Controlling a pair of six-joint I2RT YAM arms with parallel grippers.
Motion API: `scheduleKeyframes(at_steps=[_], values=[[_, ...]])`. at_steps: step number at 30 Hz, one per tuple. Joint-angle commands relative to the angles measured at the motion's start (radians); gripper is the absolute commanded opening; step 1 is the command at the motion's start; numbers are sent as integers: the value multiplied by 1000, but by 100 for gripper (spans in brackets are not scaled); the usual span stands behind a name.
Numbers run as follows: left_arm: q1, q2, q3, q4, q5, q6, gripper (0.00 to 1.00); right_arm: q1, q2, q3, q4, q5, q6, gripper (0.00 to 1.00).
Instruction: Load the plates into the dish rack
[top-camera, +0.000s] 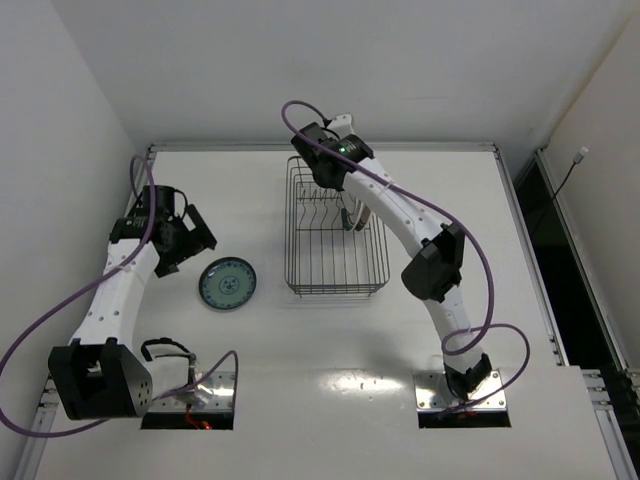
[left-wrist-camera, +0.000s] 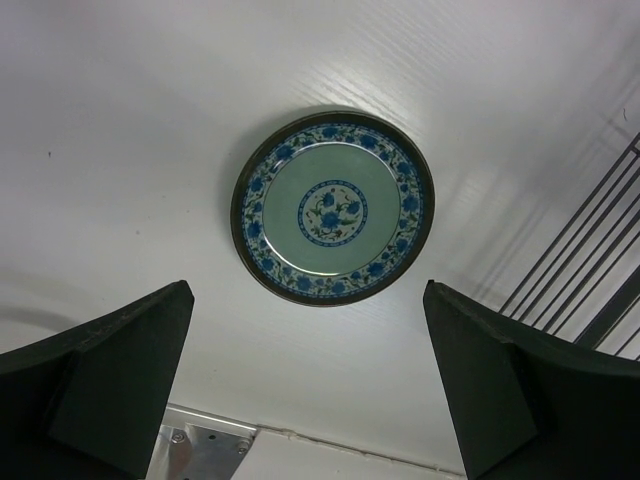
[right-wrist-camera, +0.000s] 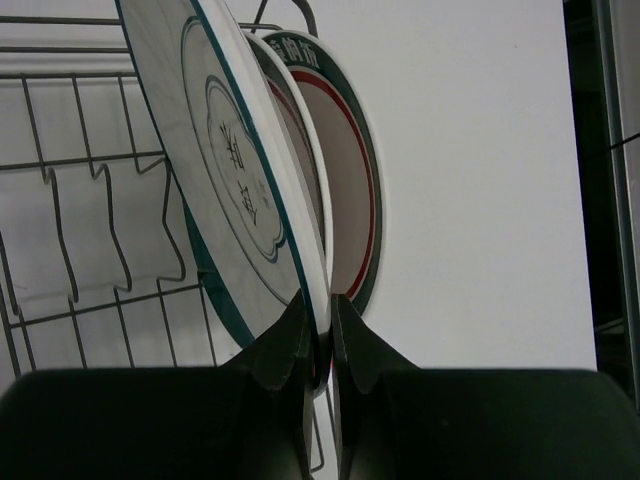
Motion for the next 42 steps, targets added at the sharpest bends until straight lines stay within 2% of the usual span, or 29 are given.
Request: scheduleKeyframes(at_steps=[1, 8, 12, 15, 19, 20, 21, 23, 24, 26, 31, 36, 42], values=[[11, -46, 26, -12, 18, 23, 100, 19, 15, 52, -32, 117, 53, 0], [11, -57, 17, -33, 27, 33, 100, 39, 73, 43, -41, 18, 124, 0], [11, -78, -9, -13, 39, 33, 100, 39, 82, -16, 25, -108, 164, 0], [11, -78, -57, 8, 84, 33, 100, 30, 73, -51, 60, -195, 185, 5], [11, -78, -138, 62, 177, 22, 100, 10, 33, -126, 128, -294, 184, 18], [11, -78, -181, 89, 196, 13, 100, 10, 19, -135, 142, -317, 175, 31], [11, -78, -201, 99, 217, 13, 100, 10, -5, -135, 154, -317, 164, 38], [20, -78, -259, 123, 230, -18, 100, 10, -31, -135, 178, -338, 135, 48], [20, -78, -271, 134, 239, -18, 100, 10, -57, -123, 191, -355, 110, 58], [20, -78, -304, 156, 239, -55, 100, 10, -86, -111, 201, -392, 90, 63], [20, -68, -350, 192, 230, -131, 100, 10, -201, -126, 250, -533, 41, 64], [20, -22, -437, 267, 251, -257, 100, 10, -315, -160, 261, -605, 4, 66], [20, 51, -504, 327, 251, -359, 100, 10, -496, -353, 263, -656, -22, 66]])
